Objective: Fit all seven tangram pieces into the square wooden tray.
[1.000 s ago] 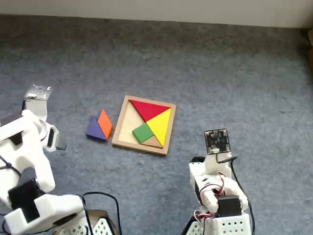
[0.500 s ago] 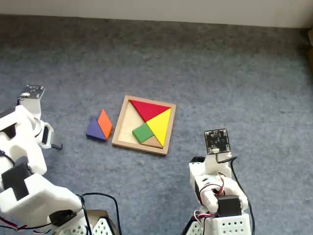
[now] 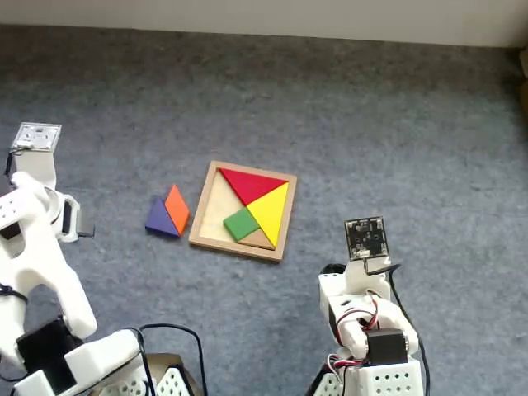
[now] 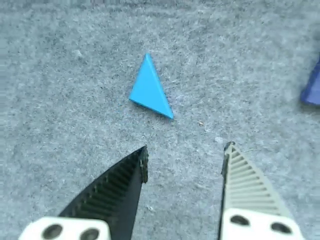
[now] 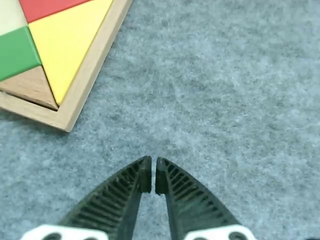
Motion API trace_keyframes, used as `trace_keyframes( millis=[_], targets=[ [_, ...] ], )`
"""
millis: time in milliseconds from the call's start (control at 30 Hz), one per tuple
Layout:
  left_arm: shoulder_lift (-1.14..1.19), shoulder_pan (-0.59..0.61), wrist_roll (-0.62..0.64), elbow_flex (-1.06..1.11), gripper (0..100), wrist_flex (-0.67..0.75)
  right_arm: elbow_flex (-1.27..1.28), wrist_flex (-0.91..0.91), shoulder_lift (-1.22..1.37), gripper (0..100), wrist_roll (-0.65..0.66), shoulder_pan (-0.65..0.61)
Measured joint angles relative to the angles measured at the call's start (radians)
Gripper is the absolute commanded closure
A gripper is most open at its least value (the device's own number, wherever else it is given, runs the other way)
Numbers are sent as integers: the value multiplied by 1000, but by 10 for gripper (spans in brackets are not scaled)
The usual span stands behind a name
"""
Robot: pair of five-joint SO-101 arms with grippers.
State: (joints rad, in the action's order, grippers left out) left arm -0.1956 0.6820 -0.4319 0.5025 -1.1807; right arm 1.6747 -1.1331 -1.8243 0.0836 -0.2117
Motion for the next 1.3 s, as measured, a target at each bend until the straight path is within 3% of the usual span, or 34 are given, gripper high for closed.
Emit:
trace_keyframes(
  millis=[200, 467, 833, 1067, 1300],
  targets=[
    [57, -8, 37, 0, 755, 6, 0, 0, 0, 969, 0, 0],
    [292, -9, 37, -20, 755, 187, 0, 0, 0, 969, 0, 0],
    [500, 29, 40, -183, 755, 195, 0, 0, 0, 969, 0, 0],
    [508, 35, 41, -196, 794, 180, 0, 0, 0, 969, 0, 0],
    [328, 21, 91, -198, 792, 64, 0, 0, 0, 969, 0, 0]
  ],
)
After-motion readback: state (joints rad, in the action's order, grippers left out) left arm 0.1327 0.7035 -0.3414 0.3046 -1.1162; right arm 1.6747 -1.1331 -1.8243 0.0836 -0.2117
